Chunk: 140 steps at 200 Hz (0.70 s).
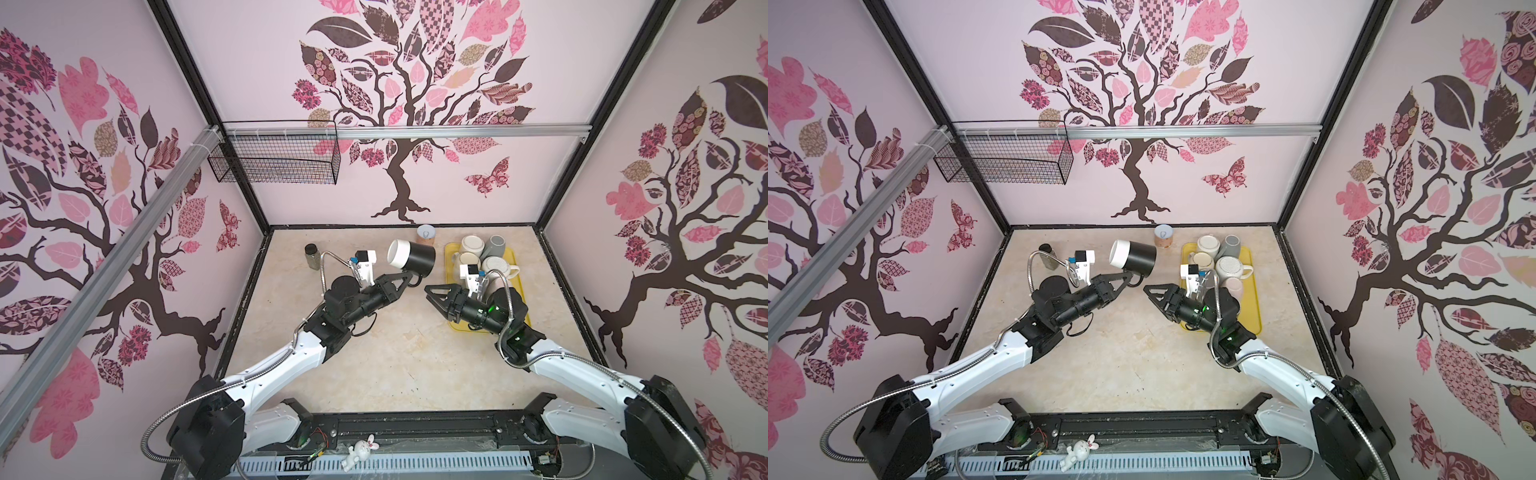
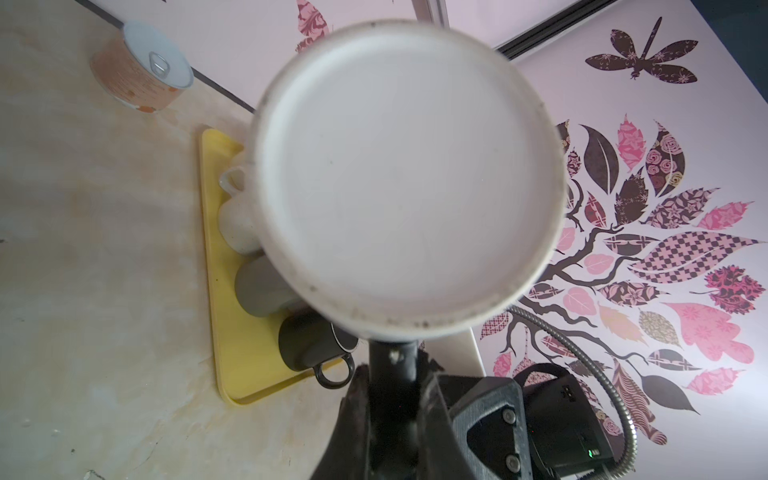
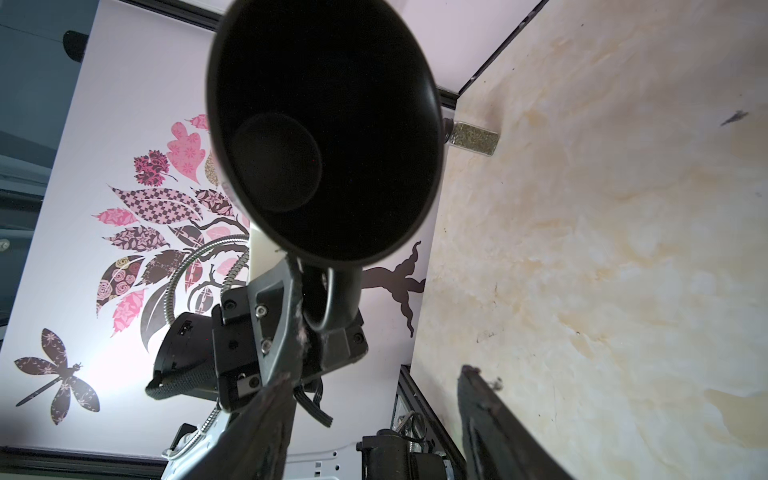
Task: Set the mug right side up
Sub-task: 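Grasp the mug's open end with right gripper while left gripper holds base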
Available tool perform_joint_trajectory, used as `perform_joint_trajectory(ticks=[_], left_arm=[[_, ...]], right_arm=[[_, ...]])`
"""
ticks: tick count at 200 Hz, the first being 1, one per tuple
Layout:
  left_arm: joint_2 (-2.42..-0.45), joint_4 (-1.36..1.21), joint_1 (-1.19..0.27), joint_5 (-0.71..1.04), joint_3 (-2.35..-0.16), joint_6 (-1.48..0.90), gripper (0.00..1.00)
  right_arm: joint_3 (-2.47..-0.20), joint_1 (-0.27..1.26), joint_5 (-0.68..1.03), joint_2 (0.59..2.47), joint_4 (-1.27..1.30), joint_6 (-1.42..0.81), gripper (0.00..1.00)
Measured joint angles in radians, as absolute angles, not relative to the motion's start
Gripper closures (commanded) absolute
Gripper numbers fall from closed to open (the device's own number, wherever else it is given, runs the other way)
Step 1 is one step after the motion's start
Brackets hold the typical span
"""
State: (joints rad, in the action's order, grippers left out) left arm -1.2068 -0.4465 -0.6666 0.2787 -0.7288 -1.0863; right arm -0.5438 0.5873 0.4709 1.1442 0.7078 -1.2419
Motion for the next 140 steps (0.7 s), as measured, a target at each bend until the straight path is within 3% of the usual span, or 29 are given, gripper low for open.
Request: perform_joint_trajectory(ticks=[41,140], left_arm=[[-1.222,-0.474,-0.697,0.295,-0.728,-1.115,1.00],[-1.206,-0.513,-0.694,0.297,-0.701,-1.164,1.00]], right_arm=[[-0.583,0.588,0.506,1.227,0.816,-1.308,0.42],[-0.585,0.588,0.520,1.271,0.906,-1.355,0.78]])
